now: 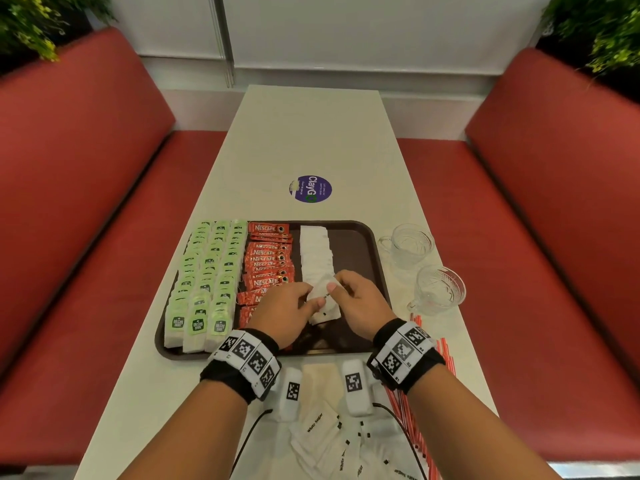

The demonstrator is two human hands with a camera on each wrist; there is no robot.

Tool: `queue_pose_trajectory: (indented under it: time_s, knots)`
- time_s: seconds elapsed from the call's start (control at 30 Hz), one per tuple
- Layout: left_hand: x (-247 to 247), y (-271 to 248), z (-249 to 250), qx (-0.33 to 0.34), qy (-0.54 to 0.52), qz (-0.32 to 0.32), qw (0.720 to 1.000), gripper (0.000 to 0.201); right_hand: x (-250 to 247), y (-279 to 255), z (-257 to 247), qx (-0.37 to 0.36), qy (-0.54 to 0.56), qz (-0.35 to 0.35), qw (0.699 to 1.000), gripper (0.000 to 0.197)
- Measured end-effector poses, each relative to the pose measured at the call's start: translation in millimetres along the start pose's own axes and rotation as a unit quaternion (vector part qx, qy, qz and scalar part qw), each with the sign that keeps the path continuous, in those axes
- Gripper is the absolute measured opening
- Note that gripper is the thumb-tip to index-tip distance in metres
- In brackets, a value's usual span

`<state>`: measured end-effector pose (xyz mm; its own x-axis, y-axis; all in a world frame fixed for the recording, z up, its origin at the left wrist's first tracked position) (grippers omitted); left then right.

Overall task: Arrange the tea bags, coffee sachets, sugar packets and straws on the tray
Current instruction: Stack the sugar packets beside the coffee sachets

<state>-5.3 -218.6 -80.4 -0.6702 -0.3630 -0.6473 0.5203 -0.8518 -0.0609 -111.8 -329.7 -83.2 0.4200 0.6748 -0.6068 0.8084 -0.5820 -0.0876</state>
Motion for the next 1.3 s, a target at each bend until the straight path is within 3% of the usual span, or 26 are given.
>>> queue_pose_trajectory:
  time_s: [0.07,0.27,0.43,0.57,0.7,0.93,1.0,1.1,1.2,1.3]
  knots:
    - [-1.9,-1.8,-2.1,-0.002,-0.024,0.014,1.0,0.013,0.6,-2.0,5.1,-0.001,-0.005,0.006,1.0,0.018]
    - [0.8,4.3,-17.1,-0.034,0.027,-0.013,0.999,0.015,0.3,-13.8,21.4,0.029,-0.088,0.028,0.995,0.004]
    - [13.2,11.3,-24.2,-0.098,0.104,-0.025,0.989,0.017,5.5,-28.7,28.4,0.015,-0.154,-0.032,0.987,0.004]
    - [16.0,13.9,-16.2,-0.112,0.17,0.0,0.979,0.021,15.5,-45.4,20.7,-0.025,-0.188,-0.103,0.976,0.009]
    - [16.6,18.1,-10.6,-0.123,0.21,-0.015,0.97,0.032,16.6,-58.1,19.6,-0.037,-0.197,-0.142,0.969,0.017]
    - [-0.8,-6.9,6.3,-0.109,0.177,0.019,0.978,0.034,19.4,-83.4,14.4,-0.03,-0.266,-0.211,0.94,0.036]
    - [-0.3,-25.7,14.1,-0.078,0.163,-0.003,0.984,0.028,21.2,-90.4,12.1,-0.029,-0.286,-0.22,0.932,0.039]
    - [11.0,-56.8,18.2,-0.034,0.153,-0.096,0.983,0.026,19.7,-99.6,8.2,-0.028,-0.321,-0.219,0.921,0.041]
    - [27.3,-84.3,5.0,-0.037,0.193,-0.185,0.963,0.049,20.5,-108.8,7.3,-0.026,-0.352,-0.225,0.908,0.046]
    - [39.3,-103.2,-10.3,-0.055,0.231,-0.211,0.948,0.068,27.7,-118.8,9.6,-0.014,-0.38,-0.227,0.896,0.054]
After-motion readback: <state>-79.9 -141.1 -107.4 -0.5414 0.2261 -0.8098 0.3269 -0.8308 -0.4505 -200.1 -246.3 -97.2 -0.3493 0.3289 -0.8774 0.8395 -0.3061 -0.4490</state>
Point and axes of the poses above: each hand's wrist, its own y-axis towards the middle knuckle, its own x-axis out of the palm, z = x × y, the point moved 5 cm from there along y, towards the middle knuckle, and after that the axes turned 8 degrees about -y, right-handed, at the moved point
